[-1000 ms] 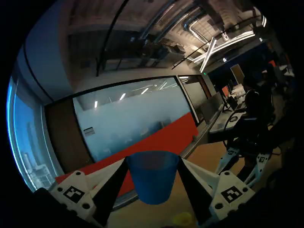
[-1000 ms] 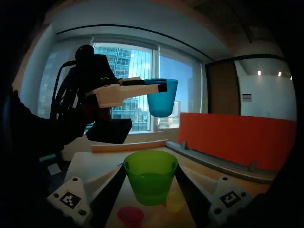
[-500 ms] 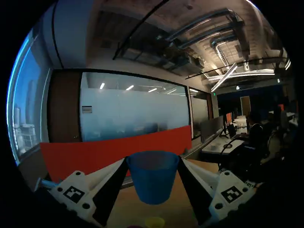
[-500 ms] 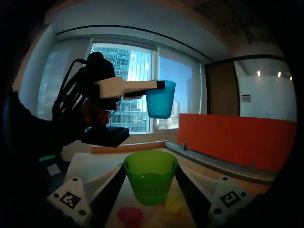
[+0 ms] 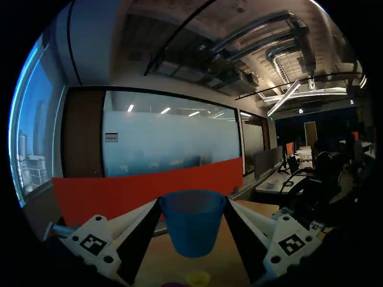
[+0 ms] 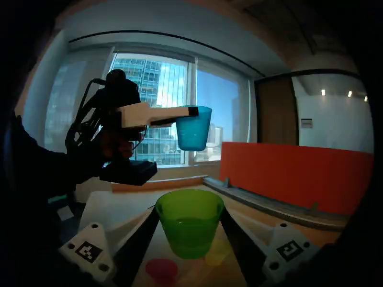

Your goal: Pour water

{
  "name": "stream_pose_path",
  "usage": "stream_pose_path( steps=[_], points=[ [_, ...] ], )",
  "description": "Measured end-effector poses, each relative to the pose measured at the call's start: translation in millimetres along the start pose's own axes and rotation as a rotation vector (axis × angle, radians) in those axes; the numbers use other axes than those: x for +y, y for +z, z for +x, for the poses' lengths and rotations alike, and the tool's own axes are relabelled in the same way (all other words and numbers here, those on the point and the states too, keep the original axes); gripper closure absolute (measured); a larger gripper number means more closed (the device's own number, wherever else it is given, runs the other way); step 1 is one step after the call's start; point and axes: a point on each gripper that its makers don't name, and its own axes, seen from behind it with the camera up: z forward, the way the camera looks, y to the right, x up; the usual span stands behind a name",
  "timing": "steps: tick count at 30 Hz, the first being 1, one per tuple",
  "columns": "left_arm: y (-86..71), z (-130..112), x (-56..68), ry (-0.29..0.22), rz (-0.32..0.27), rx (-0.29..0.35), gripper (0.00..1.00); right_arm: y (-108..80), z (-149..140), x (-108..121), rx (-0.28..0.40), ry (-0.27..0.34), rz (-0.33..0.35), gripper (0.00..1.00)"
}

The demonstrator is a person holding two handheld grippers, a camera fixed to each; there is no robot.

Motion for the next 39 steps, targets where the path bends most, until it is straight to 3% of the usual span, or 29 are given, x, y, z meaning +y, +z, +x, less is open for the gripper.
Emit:
stream_pose_path(
  steps=[21, 39],
  points=[
    [-28.4, -36, -13.1, -0.001, 0.039, -0.043, 0.11, -44.3, 0, 44, -0.009, 0.004, -0.146, 0.09],
    [-43.5, -62, -11.5, 0.021, 0.053, -0.062, 0.11, -77.7, -4, 84, -0.011, 0.017, -0.259, 0.09]
  ],
)
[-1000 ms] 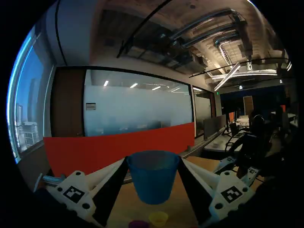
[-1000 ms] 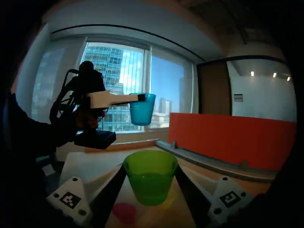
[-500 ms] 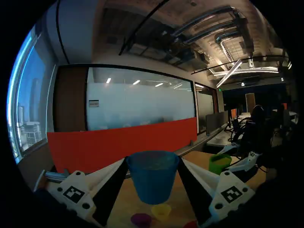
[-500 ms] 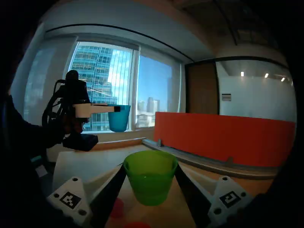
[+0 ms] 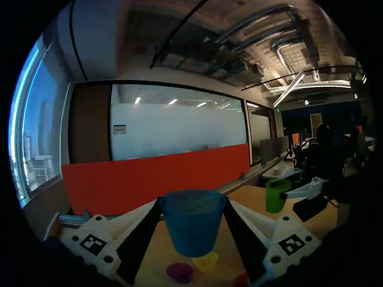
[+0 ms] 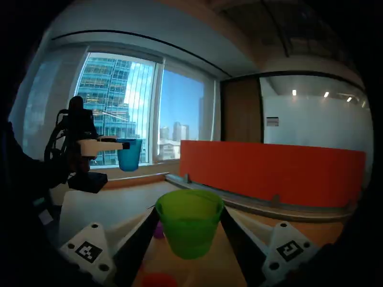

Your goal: Pour water

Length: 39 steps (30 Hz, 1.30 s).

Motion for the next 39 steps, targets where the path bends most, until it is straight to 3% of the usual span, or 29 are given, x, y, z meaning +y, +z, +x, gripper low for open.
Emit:
stream_pose_path(
  steps=[17, 39],
  points=[
    [-3.0, -24, 1.1, -0.004, -0.007, -0.041, 0.11, -3.0, -7, 18, -0.024, 0.002, -0.035, 0.09],
    [-17.9, -106, 0.3, 0.037, -0.037, -0.245, 0.11, 1.6, -55, 27, -0.185, 0.02, -0.032, 0.09]
  ],
)
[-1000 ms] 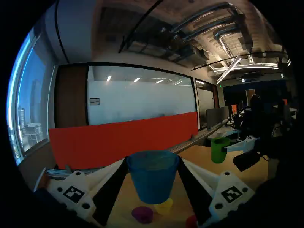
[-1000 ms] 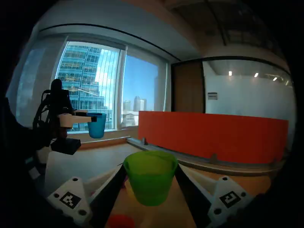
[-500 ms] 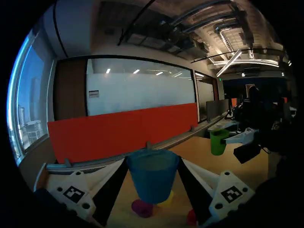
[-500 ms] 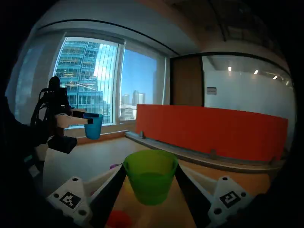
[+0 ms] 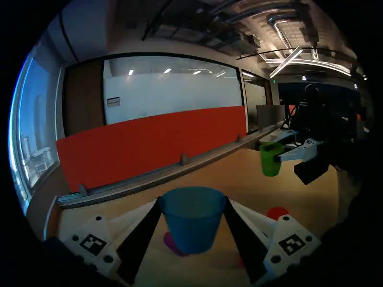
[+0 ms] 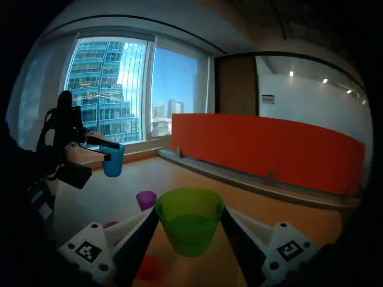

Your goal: Pour water

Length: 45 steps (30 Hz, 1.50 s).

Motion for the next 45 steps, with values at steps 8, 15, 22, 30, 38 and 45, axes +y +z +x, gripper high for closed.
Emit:
stream_pose_path(
  steps=[8, 15, 22, 30, 38, 45],
  points=[
    [5.3, -28, 7.7, 0.02, -0.028, -0.083, 0.11, 3.3, -15, 1, -0.056, 0.001, 0.01, 0.09],
    [9.0, -48, 10.3, 0.033, -0.043, -0.144, 0.11, 5.3, -29, 6, -0.102, -0.002, 0.011, 0.09],
    [9.6, -69, 12.3, 0.039, -0.057, -0.209, 0.11, 6.5, -44, 12, -0.143, 0.007, 0.009, 0.09],
    [9.2, -95, 16.6, 0.068, -0.078, -0.293, 0.1, 7.0, -64, 18, -0.199, 0.001, 0.009, 0.09],
    [10.7, -122, 18.2, 0.085, -0.104, -0.381, 0.1, 9.4, -82, 22, -0.253, -0.002, 0.01, 0.09],
    [13.4, -140, 14.3, 0.082, -0.118, -0.441, 0.1, 13.6, -99, 25, -0.304, -0.004, 0.008, 0.09]
  ],
)
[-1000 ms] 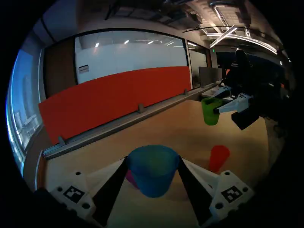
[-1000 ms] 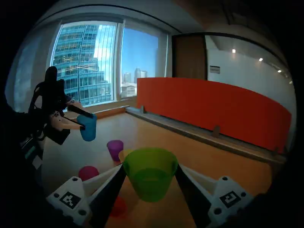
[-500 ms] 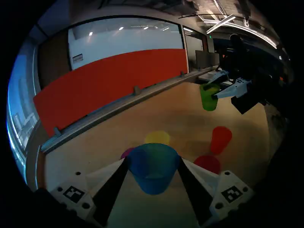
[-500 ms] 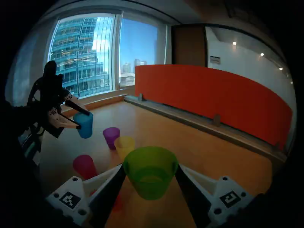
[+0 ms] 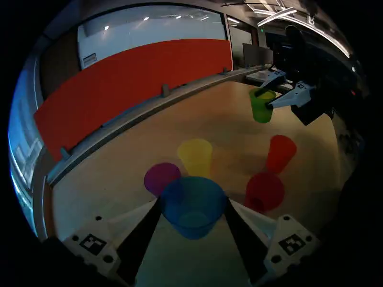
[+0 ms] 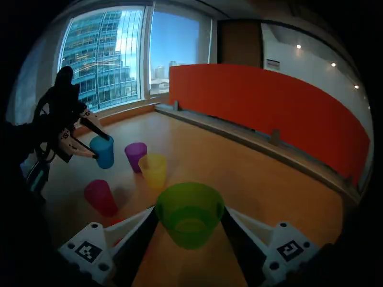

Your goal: Pour water

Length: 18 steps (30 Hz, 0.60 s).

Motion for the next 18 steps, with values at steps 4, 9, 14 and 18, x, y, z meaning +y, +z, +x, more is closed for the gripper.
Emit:
stream_pose_path(
  steps=[4, 9, 14, 18],
  points=[
    [5.5, -9, -0.1, 0.0, -0.014, -0.033, 0.11, 4.4, -6, 0, -0.024, 0.001, 0.004, 0.09],
    [13.1, -21, 2.6, -0.003, -0.032, -0.064, 0.1, 9.1, -12, 1, -0.048, -0.004, 0.005, 0.09],
    [20.4, -28, 2.6, -0.013, -0.042, -0.083, 0.1, 13.1, -16, 2, -0.066, -0.01, 0.005, 0.09],
    [24.9, -32, 1.0, -0.023, -0.045, -0.088, 0.11, 15.2, -18, 2, -0.074, -0.008, 0.007, 0.09]
  ],
)
